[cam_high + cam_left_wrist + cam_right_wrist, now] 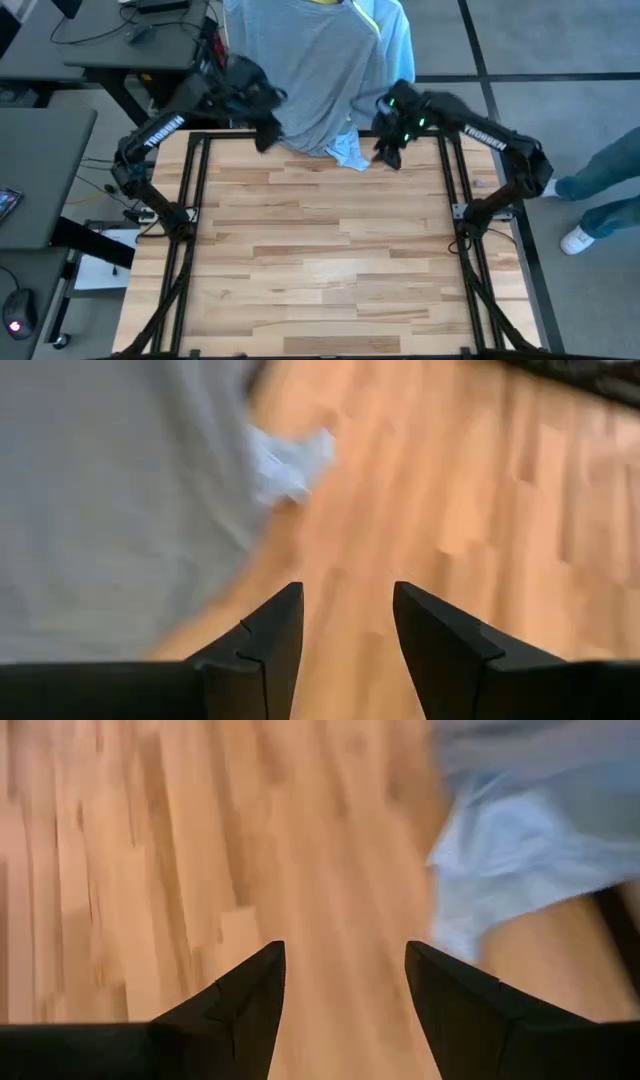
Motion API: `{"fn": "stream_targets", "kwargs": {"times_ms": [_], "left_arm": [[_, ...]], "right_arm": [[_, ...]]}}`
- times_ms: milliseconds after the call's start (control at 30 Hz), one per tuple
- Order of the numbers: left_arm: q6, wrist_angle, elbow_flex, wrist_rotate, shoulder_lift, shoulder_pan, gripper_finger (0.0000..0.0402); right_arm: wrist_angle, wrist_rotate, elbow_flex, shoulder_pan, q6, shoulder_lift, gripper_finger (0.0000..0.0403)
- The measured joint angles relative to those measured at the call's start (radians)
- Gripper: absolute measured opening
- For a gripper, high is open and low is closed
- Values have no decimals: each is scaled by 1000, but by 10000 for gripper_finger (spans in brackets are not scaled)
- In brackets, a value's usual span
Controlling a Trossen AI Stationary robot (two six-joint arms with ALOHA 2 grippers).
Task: Hang clothes
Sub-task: Unhang the gray shirt from the clothes rack
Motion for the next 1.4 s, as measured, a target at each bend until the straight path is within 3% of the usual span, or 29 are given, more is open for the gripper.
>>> {"fn": "stream_targets", "kwargs": {"times_ms": [200, 367, 533, 733, 833, 933, 1067, 1200, 1400], "left_arm": [[-231, 158, -266, -10, -2, -170, 139], [-344, 333, -426, -11, 0, -225, 139], [-295, 343, -372, -15, -14, -189, 139], [-248, 344, -300, -15, -88, -101, 139], [-226, 356, -289, -19, -117, -58, 139], [-201, 356, -279, -46, -130, -15, 139], [-190, 353, -261, -62, -131, 40, 139], [-160, 355, -227, -65, -137, 86, 139], [-118, 331, -146, -73, -146, 136, 139]], "right_arm": [[168, 0, -272, 36, 112, -16, 184], [227, -1, -371, 51, 213, -16, 183], [224, -2, -301, 10, 235, -49, 183], [246, 28, -63, -116, 236, -179, 183], [356, 100, 38, -170, 238, -220, 183], [489, 105, 83, -180, 238, -216, 183], [459, 105, 62, -105, 255, -156, 183], [402, 124, -58, -24, 283, -126, 182], [233, 344, -161, -33, 299, -219, 168]]}}
